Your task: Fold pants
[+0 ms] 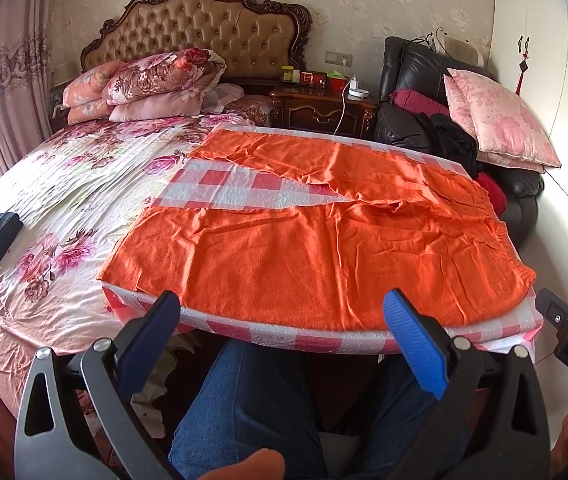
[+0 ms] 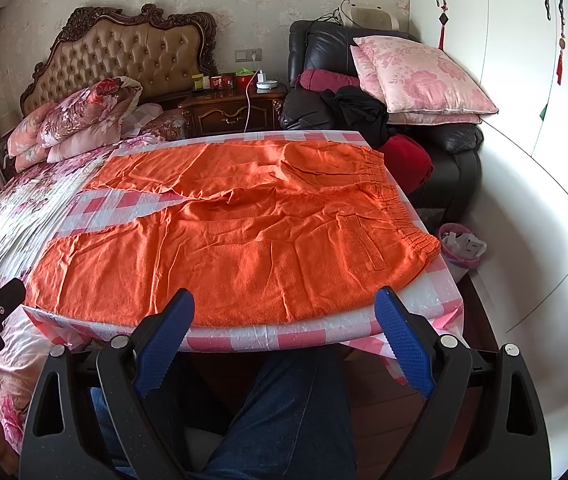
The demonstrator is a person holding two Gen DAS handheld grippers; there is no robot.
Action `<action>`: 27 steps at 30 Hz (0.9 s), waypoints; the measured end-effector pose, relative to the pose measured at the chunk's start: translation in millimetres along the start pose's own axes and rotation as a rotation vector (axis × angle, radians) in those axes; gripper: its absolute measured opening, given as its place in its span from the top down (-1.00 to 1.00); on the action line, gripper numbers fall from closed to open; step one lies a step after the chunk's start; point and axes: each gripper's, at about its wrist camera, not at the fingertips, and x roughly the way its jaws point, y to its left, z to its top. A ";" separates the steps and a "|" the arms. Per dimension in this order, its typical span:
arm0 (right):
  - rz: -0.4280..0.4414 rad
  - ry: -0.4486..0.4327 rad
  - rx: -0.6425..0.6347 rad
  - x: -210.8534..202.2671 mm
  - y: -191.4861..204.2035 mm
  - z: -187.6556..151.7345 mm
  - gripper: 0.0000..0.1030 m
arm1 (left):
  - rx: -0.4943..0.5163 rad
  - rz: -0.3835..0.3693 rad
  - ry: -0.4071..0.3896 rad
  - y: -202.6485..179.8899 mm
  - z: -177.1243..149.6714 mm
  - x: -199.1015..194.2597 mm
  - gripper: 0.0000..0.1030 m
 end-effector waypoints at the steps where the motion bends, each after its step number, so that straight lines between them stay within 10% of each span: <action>1: 0.000 0.001 0.000 0.0 -0.1 0.0 -0.72 | -0.001 0.000 -0.001 0.1 0.5 -0.8 -0.97; 27: 0.000 0.003 0.001 -0.3 0.8 -0.2 -0.72 | -0.001 -0.003 -0.002 2.0 -0.7 -1.1 -0.97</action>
